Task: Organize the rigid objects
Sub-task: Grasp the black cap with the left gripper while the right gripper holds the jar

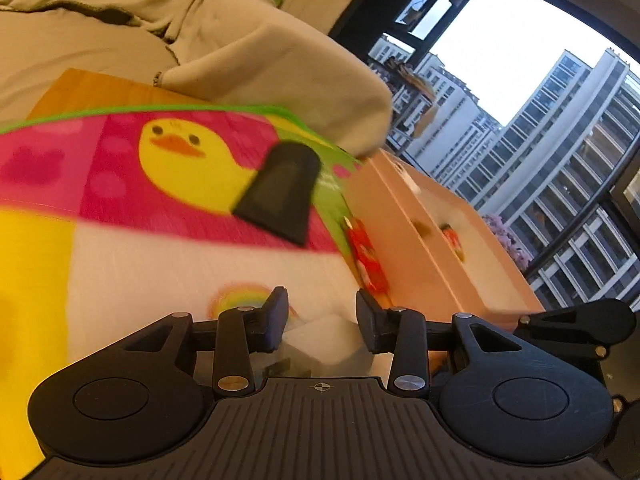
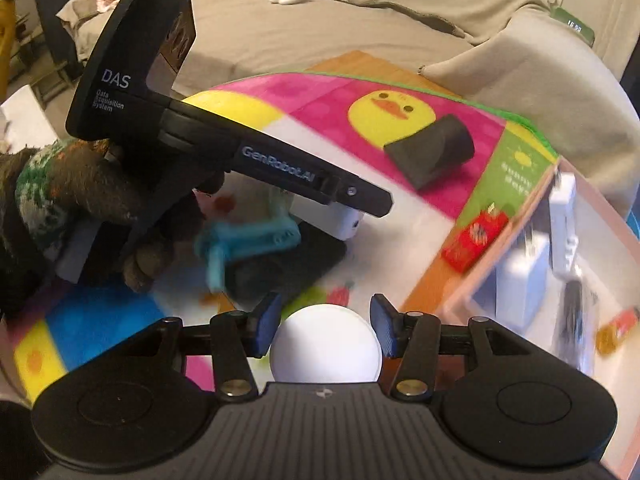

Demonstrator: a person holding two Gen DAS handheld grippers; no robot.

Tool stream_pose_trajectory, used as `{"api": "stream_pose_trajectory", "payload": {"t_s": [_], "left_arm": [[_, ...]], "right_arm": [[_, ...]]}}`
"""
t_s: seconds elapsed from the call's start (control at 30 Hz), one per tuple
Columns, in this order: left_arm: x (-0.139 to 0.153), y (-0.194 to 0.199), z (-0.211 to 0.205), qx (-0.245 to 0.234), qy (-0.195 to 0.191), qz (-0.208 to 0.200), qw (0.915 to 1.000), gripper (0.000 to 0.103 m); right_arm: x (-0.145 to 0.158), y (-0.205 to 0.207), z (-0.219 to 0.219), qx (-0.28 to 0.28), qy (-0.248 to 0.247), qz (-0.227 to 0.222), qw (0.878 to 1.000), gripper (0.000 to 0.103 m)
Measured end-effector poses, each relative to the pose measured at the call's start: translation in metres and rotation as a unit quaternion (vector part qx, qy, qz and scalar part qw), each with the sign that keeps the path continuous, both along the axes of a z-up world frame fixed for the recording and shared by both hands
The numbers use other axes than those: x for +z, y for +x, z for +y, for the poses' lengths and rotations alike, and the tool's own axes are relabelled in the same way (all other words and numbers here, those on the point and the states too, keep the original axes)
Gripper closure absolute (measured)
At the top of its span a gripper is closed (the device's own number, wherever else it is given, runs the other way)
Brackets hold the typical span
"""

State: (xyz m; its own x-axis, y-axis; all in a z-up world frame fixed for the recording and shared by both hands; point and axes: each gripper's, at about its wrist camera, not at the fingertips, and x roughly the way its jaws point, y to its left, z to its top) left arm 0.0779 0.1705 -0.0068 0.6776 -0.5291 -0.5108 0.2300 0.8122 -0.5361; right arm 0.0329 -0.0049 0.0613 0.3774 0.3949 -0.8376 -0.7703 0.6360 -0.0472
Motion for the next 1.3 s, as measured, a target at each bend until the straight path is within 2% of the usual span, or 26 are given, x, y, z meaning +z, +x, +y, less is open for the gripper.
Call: {"api": "stream_pose_trajectory", "payload": {"t_s": [0.1, 0.27, 0.37, 0.43, 0.6, 0.67, 0.77, 0.83, 0.87, 0.97, 1.07, 1.17, 1.3], "left_arm": [[0.003, -0.016, -0.007, 0.002, -0.002, 0.008, 1.0, 0.062], [0.027, -0.036, -0.007, 0.038, 0.026, -0.024, 0.9986, 0.062], [0.042, -0.028, -0.011, 0.052, 0.05, -0.04, 0.9966, 0.062], [0.049, -0.015, -0.017, 0.057, 0.076, -0.051, 0.9941, 0.062], [0.059, 0.047, -0.018, 0.122, 0.076, -0.058, 0.988, 0.062], [0.057, 0.075, -0.013, 0.146, 0.059, -0.04, 0.9867, 0.062], [0.043, 0.114, -0.008, 0.175, 0.026, 0.022, 0.984, 0.062], [0.031, 0.129, -0.01, 0.186, 0.017, 0.052, 0.9811, 0.06], [0.027, 0.133, -0.012, 0.186, 0.009, 0.054, 0.981, 0.058], [0.021, 0.135, -0.029, 0.154, -0.005, 0.056, 0.9865, 0.057], [0.021, 0.132, -0.056, 0.094, 0.033, 0.047, 0.994, 0.051], [0.024, 0.128, -0.074, 0.066, 0.099, 0.036, 0.9923, 0.048], [0.021, 0.123, -0.071, 0.01, 0.099, 0.048, 0.9939, 0.047]], "right_arm": [[0.0, -0.016, -0.019, 0.001, -0.001, -0.011, 1.0, 0.054], [-0.004, -0.036, -0.051, -0.011, -0.017, -0.065, 0.998, 0.053], [-0.006, -0.039, -0.073, -0.042, -0.02, -0.077, 0.996, 0.043], [-0.004, -0.04, -0.09, -0.066, 0.007, -0.069, 0.995, 0.032], [0.003, -0.048, -0.128, -0.098, 0.093, -0.068, 0.988, 0.03], [0.004, -0.053, -0.141, -0.106, 0.108, -0.087, 0.985, 0.029], [0.001, -0.055, -0.16, -0.128, 0.126, -0.108, 0.978, 0.028], [-0.002, -0.052, -0.172, -0.153, 0.145, -0.105, 0.972, 0.028], [-0.005, -0.049, -0.179, -0.166, 0.157, -0.099, 0.968, 0.028], [-0.016, -0.041, -0.194, -0.2, 0.185, -0.079, 0.959, 0.028], [-0.03, -0.034, -0.199, -0.219, 0.196, -0.058, 0.954, 0.028], [-0.042, -0.029, -0.2, -0.227, 0.203, -0.035, 0.952, 0.028], [-0.047, -0.031, -0.198, -0.223, 0.203, -0.038, 0.953, 0.028]]}}
